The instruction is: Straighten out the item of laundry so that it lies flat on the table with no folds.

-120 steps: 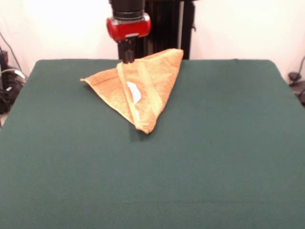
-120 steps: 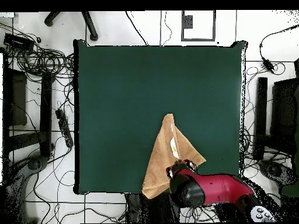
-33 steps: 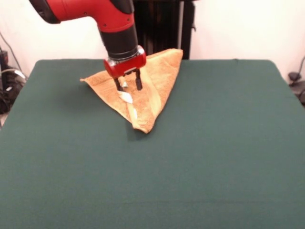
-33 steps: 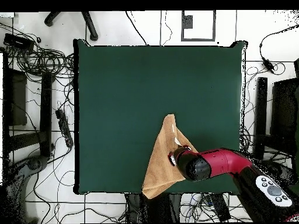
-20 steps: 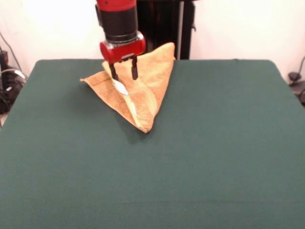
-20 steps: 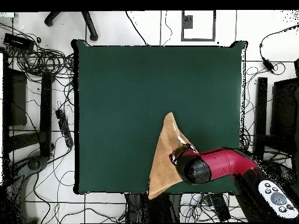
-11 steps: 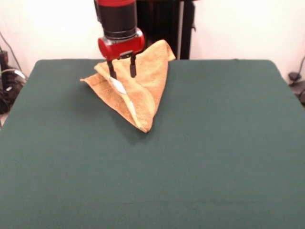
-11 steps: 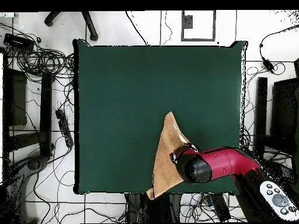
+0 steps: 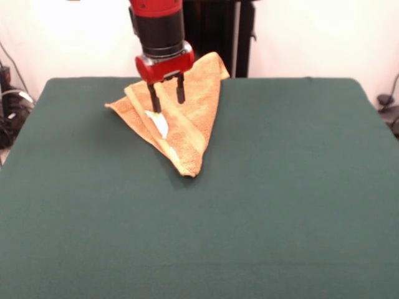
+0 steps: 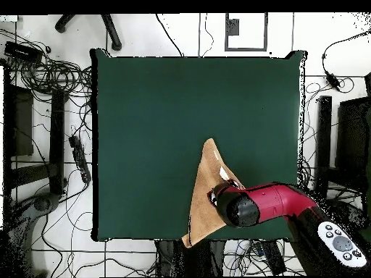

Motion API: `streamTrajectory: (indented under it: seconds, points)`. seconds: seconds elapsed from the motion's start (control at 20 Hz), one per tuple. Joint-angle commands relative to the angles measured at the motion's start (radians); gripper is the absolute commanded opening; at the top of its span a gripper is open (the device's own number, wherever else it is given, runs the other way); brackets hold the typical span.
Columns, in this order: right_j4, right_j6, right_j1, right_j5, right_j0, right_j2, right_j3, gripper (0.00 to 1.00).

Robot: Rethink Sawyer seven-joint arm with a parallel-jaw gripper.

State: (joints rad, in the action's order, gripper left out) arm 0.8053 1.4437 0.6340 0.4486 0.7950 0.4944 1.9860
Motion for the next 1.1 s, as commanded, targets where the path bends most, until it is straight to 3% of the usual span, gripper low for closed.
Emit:
streamTrajectory:
  seconds: [0.05,0.3,0.7,1.1]
  points:
    - [-0.029,-0.129,-0.029,0.174,-0.029,0.064,-0.093,1.0]
    - [-0.042,-0.162,0.013,0.222,-0.031,0.091,-0.096,1.0]
    - [-0.011,-0.227,-0.053,0.237,-0.009,0.126,-0.155,1.0]
    - [0.018,-0.222,-0.098,0.19,0.009,0.129,-0.159,1.0]
